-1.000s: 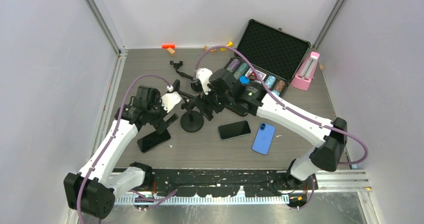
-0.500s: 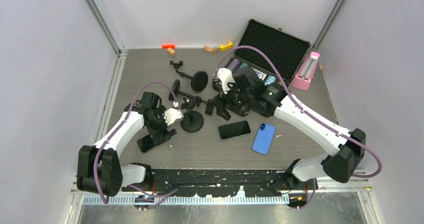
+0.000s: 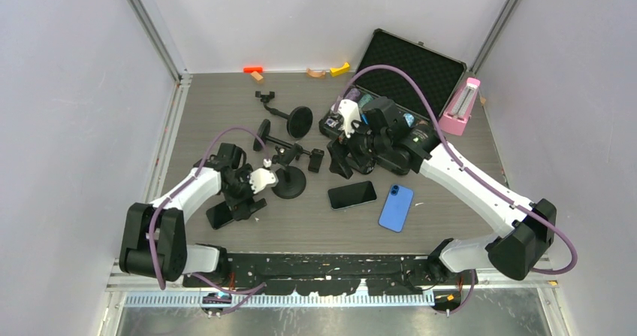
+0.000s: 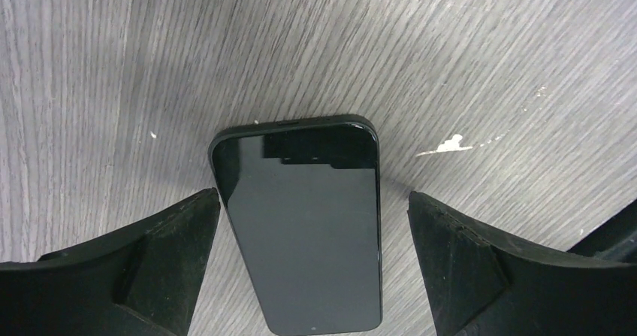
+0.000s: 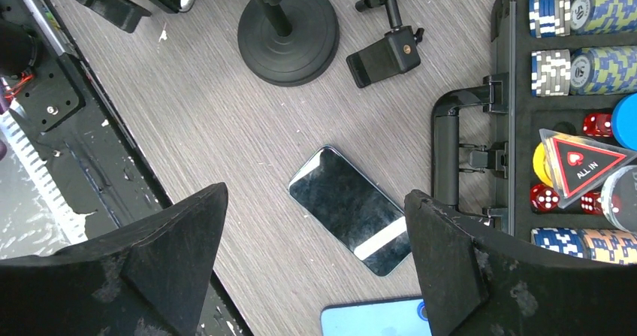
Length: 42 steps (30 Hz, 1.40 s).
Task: Place the phone on the phone stand
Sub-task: Pick up the phone at the center of the board.
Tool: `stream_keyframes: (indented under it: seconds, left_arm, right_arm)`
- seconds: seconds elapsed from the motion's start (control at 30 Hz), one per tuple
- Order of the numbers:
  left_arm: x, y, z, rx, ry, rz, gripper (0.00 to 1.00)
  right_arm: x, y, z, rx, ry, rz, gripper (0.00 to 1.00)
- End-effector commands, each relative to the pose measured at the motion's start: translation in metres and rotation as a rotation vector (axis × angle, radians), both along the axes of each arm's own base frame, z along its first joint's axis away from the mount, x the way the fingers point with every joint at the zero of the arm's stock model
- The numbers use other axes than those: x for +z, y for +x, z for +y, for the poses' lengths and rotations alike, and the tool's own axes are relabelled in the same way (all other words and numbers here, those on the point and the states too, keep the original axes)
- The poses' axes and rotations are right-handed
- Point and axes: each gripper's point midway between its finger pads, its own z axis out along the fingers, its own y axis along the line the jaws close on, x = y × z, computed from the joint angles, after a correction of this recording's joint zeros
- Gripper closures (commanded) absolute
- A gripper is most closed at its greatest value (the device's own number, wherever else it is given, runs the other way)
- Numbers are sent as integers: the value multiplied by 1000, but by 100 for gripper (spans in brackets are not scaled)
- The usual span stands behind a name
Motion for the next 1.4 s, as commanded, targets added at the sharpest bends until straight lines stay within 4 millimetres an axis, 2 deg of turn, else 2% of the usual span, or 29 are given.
stream_keyframes:
  seconds: [0.0,0.3,0.43,1.1,1.23,1.37]
  left_arm:
    - [-8,8,2,-13,11,-31,0]
    - [-19,3,10,-20,51,-16,1]
    - [-23,0,19,-14,97,-3,2]
    - [-17,-21,33,-9,96,26,0]
    - [-20,-20,31,1,87,33,6]
    - [-22,-15,27,17,65,29,20]
  right_arm:
    - [22,-1,5,15,89,-28,7]
    - [20,1,2,7,100,-14,7]
    - [19,0,1,7,103,-12,7]
    - [14,-1,1,15,115,2,7]
    - [14,-1,2,17,119,10,7]
    - [15,-1,2,17,121,9,7]
